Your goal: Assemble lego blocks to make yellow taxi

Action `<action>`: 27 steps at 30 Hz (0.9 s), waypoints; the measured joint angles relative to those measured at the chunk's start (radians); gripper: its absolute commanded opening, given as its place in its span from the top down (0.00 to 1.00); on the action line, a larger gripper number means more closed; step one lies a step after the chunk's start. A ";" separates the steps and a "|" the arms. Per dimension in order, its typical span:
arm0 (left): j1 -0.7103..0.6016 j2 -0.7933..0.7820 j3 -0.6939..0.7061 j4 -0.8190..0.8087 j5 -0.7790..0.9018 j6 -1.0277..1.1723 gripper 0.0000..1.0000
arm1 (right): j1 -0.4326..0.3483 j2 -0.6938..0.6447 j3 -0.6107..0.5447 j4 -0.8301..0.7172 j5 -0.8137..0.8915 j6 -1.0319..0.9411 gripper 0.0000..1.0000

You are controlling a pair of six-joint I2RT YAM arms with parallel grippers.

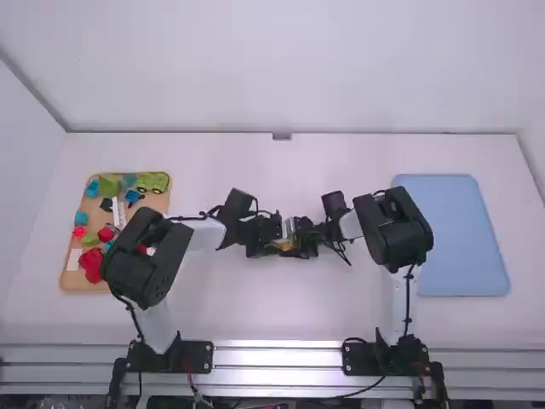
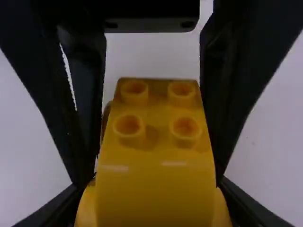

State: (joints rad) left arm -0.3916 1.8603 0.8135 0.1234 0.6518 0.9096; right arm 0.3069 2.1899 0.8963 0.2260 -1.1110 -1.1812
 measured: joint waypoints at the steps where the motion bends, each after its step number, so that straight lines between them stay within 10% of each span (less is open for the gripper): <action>1: 0.007 0.000 0.000 -0.002 0.006 0.000 0.50 | 0.000 0.000 0.000 0.000 0.000 0.000 0.47; 10: 0.175 -0.095 -0.055 -0.061 0.142 0.066 0.48 | -0.002 0.000 0.000 0.000 -0.001 0.004 0.47; 14: 0.273 -0.140 -0.094 -0.063 0.215 0.097 0.01 | -0.003 0.000 0.000 0.003 -0.003 0.008 0.46; 27: 0.514 -0.225 -0.241 0.234 0.126 -0.348 0.01 | -0.133 -0.169 -0.002 -0.165 0.063 0.207 0.59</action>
State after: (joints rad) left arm 0.1226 1.6356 0.5720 0.3576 0.7780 0.5613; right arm 0.1741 2.0209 0.8944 0.0608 -1.0481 -0.9741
